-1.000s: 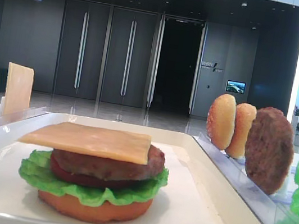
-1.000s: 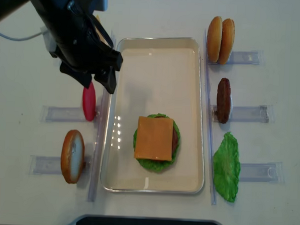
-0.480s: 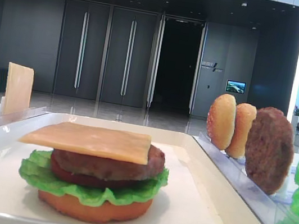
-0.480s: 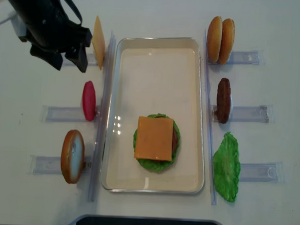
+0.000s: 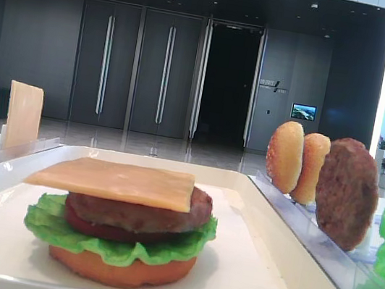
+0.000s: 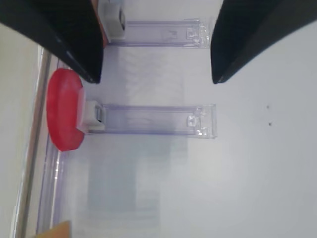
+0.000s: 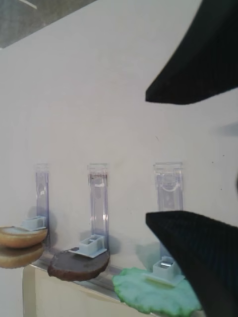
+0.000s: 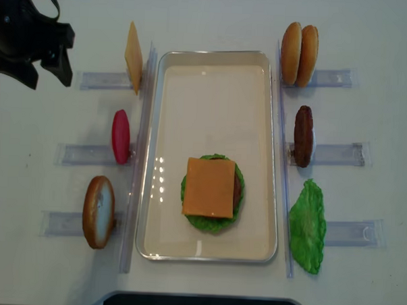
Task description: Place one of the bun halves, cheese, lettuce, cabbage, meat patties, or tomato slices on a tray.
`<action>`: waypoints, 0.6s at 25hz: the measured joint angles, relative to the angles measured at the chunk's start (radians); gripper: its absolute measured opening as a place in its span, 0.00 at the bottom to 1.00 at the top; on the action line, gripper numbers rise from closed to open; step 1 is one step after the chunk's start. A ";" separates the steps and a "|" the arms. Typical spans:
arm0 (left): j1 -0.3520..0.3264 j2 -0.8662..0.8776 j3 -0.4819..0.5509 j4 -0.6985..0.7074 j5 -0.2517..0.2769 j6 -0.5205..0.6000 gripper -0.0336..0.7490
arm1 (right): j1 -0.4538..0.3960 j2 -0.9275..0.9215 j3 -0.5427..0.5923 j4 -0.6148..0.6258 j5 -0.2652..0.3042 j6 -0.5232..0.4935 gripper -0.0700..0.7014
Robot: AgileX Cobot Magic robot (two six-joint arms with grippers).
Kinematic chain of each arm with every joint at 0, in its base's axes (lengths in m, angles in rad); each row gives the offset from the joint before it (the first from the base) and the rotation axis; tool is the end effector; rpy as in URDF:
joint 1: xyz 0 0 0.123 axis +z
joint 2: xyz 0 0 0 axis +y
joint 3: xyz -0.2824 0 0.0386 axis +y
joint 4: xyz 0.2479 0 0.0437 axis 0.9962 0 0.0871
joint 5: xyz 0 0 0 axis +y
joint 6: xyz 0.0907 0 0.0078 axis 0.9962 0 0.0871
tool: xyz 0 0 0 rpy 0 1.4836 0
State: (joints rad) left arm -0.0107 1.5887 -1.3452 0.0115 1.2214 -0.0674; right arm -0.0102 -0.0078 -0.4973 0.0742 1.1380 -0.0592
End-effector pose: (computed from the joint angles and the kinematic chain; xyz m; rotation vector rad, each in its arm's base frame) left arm 0.3121 -0.0024 0.2979 -0.0793 2.9471 0.0053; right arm -0.0092 0.0062 0.2704 -0.0590 2.1136 0.0484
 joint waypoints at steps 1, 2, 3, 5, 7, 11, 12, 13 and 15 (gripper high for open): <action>0.014 0.000 0.000 0.000 0.000 0.005 0.70 | 0.000 0.000 0.000 0.000 0.000 0.000 0.70; 0.026 0.000 0.000 0.000 0.000 0.011 0.70 | 0.000 0.000 0.000 0.000 0.000 0.000 0.70; 0.037 -0.001 0.000 0.000 0.000 0.016 0.70 | 0.000 0.000 0.000 0.000 0.000 0.000 0.70; 0.061 -0.006 0.000 0.000 0.000 0.021 0.70 | 0.000 0.000 0.000 0.000 0.000 0.000 0.70; 0.079 -0.014 0.000 0.000 0.000 0.027 0.70 | 0.000 0.000 0.000 0.000 0.000 0.000 0.70; 0.085 -0.045 0.000 0.008 0.000 0.033 0.70 | 0.000 0.000 0.000 0.000 0.000 0.000 0.70; 0.085 -0.061 0.005 0.009 0.000 0.034 0.70 | 0.000 0.000 0.000 0.000 0.000 0.000 0.70; 0.085 -0.079 0.012 0.009 0.000 0.033 0.70 | 0.000 0.000 0.000 0.000 0.000 0.000 0.70; 0.085 -0.138 0.039 0.009 0.000 0.037 0.70 | 0.000 0.000 0.000 0.000 0.000 0.000 0.70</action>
State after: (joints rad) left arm 0.0743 1.4503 -1.3059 0.0206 1.2214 -0.0308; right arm -0.0102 -0.0078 -0.4973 0.0742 1.1380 -0.0592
